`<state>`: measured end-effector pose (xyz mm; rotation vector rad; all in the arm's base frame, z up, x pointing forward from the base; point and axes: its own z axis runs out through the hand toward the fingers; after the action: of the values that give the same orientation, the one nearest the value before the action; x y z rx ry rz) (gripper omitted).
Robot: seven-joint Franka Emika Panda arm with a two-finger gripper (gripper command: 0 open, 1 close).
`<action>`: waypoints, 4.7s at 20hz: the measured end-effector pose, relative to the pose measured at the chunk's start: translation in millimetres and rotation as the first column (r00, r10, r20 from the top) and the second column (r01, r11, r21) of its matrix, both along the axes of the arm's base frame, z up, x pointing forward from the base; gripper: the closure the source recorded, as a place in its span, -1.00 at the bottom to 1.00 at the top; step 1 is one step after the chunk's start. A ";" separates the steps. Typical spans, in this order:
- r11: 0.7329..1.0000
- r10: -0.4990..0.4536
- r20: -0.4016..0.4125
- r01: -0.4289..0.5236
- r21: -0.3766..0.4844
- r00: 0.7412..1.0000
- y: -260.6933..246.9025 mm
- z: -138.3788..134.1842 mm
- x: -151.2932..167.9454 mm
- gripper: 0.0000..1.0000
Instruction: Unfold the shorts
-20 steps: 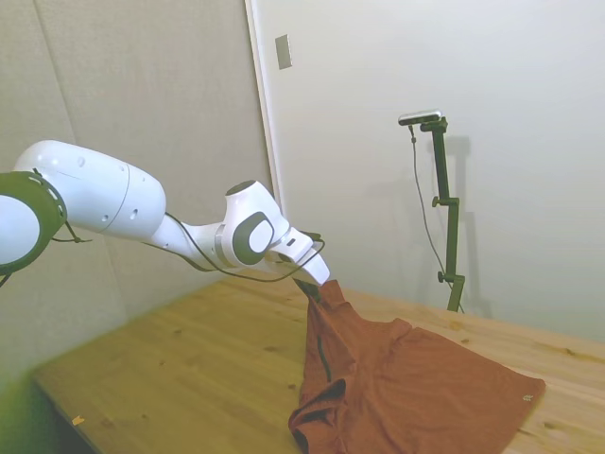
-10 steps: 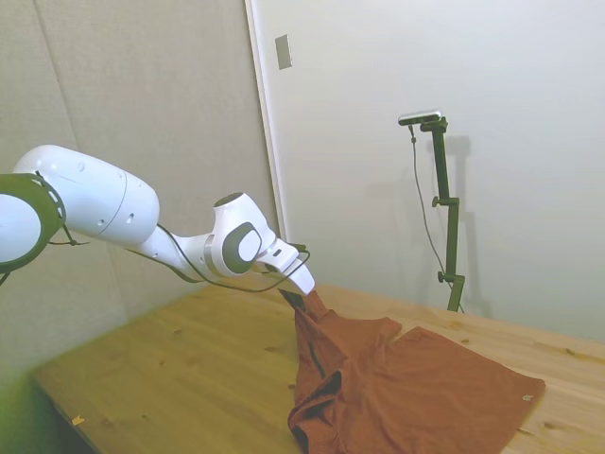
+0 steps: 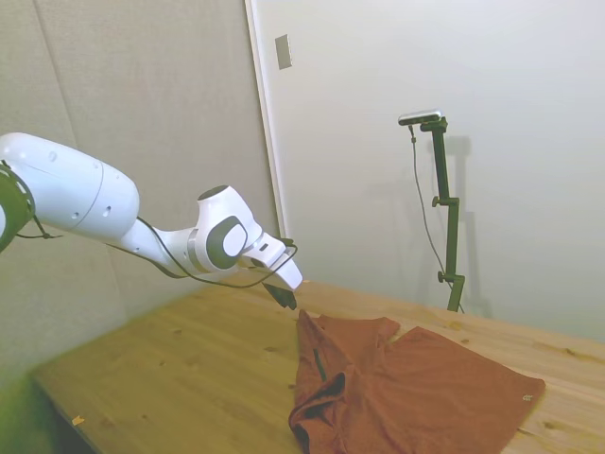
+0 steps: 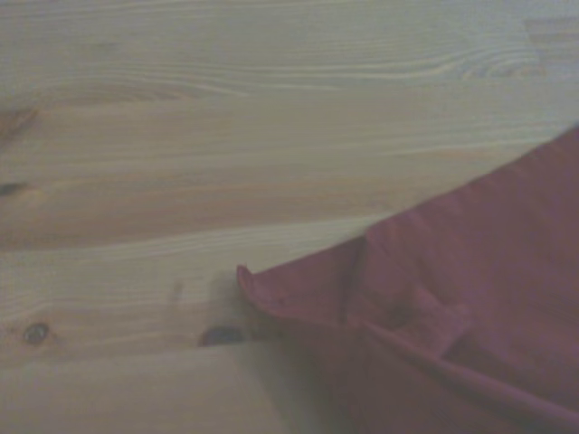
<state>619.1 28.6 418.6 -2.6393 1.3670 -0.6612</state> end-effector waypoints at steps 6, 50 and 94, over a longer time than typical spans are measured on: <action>0.999 -0.002 -0.117 -0.002 -0.035 0.993 -51.8 10.3 -60.5 -1.00; 0.998 0.066 -0.256 -0.066 0.008 0.964 -222.2 -32.5 -91.1 1.00; 0.924 0.347 -0.272 -0.377 -0.068 0.898 35.2 4.4 -233.4 -1.00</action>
<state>385.8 63.7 423.0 -3.0458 0.8540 -0.3732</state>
